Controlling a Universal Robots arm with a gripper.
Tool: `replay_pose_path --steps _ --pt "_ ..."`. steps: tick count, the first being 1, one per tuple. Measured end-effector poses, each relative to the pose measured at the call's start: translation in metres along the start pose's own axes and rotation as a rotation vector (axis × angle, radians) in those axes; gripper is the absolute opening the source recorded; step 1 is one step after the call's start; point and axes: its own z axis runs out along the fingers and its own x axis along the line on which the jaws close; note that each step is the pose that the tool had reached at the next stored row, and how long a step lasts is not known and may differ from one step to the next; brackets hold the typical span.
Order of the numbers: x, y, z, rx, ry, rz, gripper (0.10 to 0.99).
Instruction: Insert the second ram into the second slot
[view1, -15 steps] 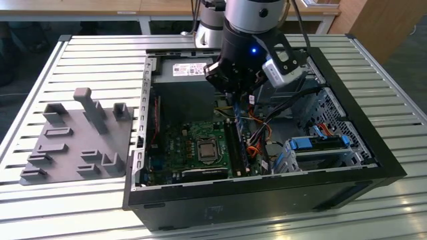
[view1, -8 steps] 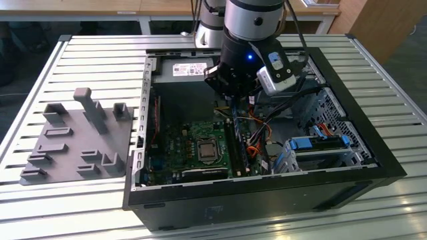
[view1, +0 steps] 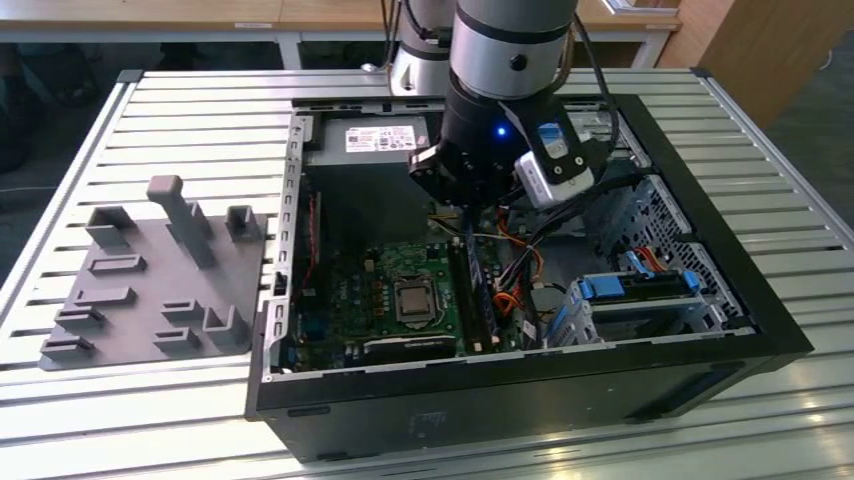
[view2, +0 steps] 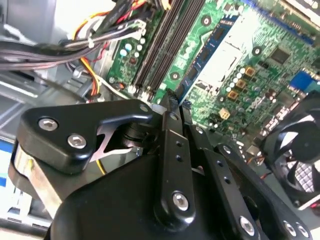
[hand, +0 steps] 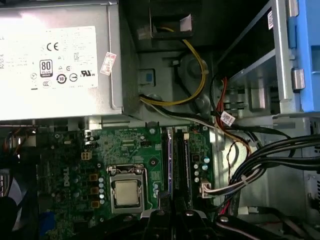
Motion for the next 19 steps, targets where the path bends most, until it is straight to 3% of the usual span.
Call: replay_pose_path --steps 3,9,19 --pt "-0.0004 -0.0011 0.0072 0.001 0.0112 -0.018 0.141" --pt "-0.0029 -0.0123 0.0183 0.001 0.0148 -0.018 0.141" --pt "-0.0048 -0.0134 0.0363 0.002 0.0233 -0.036 0.141"
